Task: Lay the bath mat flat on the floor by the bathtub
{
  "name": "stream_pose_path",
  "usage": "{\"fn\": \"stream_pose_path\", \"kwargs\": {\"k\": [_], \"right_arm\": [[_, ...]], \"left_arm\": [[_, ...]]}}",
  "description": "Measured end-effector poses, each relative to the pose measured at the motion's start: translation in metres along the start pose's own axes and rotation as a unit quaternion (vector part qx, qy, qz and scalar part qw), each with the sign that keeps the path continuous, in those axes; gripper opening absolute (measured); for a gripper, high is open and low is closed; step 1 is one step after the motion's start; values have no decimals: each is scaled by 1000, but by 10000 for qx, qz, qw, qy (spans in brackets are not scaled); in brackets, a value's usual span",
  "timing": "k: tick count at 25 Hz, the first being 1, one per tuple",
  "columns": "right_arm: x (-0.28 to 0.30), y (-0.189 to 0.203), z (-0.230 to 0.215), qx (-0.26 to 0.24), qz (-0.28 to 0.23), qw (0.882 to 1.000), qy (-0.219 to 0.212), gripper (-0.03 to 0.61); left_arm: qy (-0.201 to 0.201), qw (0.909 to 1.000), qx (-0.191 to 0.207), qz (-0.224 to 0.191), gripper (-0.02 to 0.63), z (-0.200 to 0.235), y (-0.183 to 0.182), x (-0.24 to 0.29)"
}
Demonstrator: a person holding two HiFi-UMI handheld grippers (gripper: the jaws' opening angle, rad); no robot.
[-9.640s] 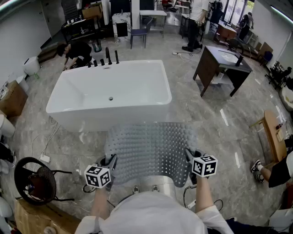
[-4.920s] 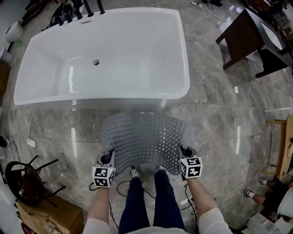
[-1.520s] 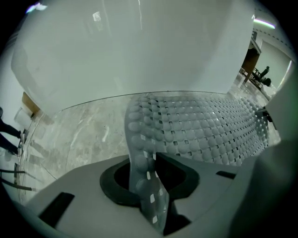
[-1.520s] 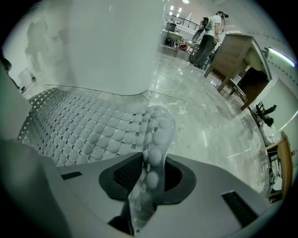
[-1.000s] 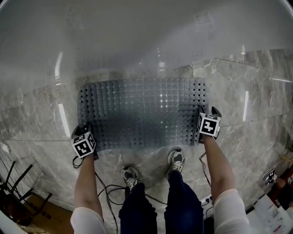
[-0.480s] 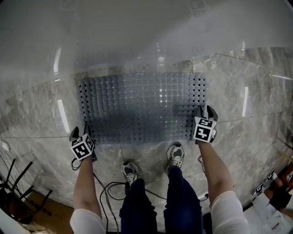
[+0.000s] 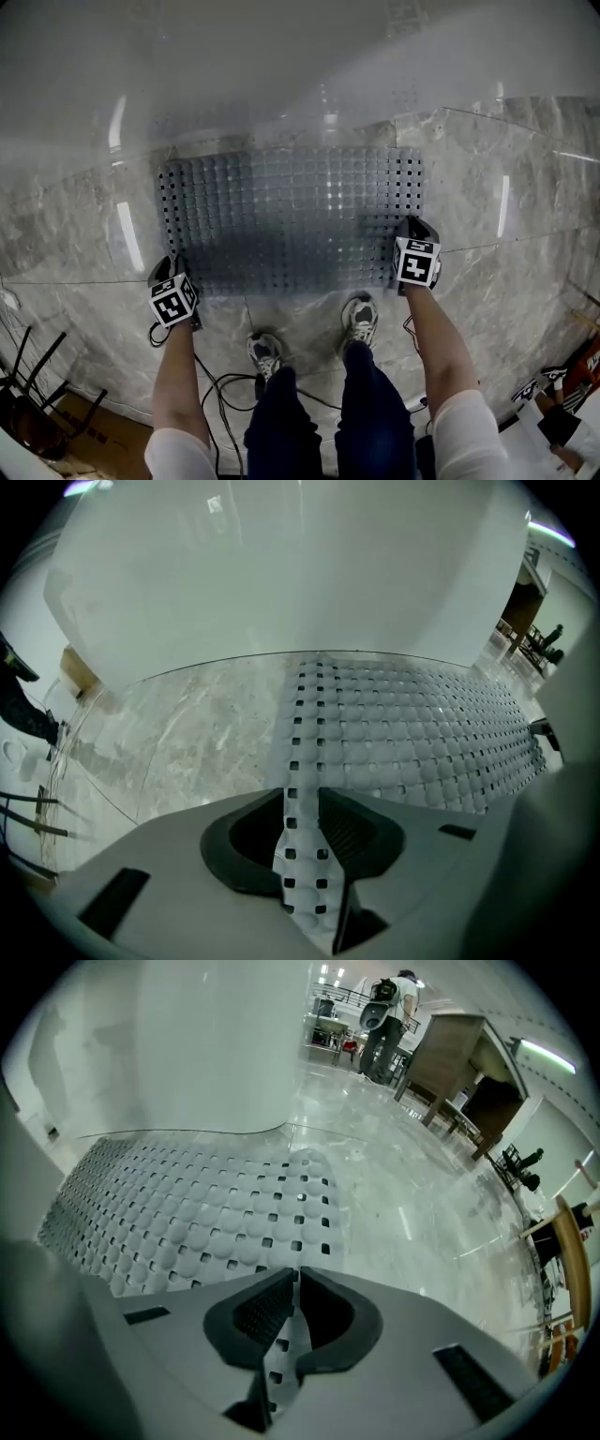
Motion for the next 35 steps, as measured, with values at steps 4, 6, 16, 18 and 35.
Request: {"fn": "stream_pose_path", "kwargs": {"k": [4, 6, 16, 18, 35], "right_arm": [[5, 2, 0, -26, 73, 9999, -126, 48], [9, 4, -1, 60, 128, 9997, -190, 48], [8, 2, -2, 258, 186, 9988, -371, 48], [-3, -1, -1, 289, 68, 9988, -384, 48], [-176, -60, 13, 550, -366, 9932, -962, 43]], "left_arm": [[-24, 9999, 98, 102, 70, -4, -3, 7], [13, 9999, 38, 145, 57, -5, -2, 9], [94, 9998, -53, 157, 54, -3, -1, 9], [93, 9998, -46, 148, 54, -2, -1, -1], [471, 9976, 80, -505, 44, -15, -58, -181]]}}
Point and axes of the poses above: the fingertips, and each gripper's own axes: x forward along the fingers, z to its left, y out of its underside, the point moved 6 cm from there along -x, backward along the fingers, and after that the axes turned 1 degree about z, right-handed, at the moved point
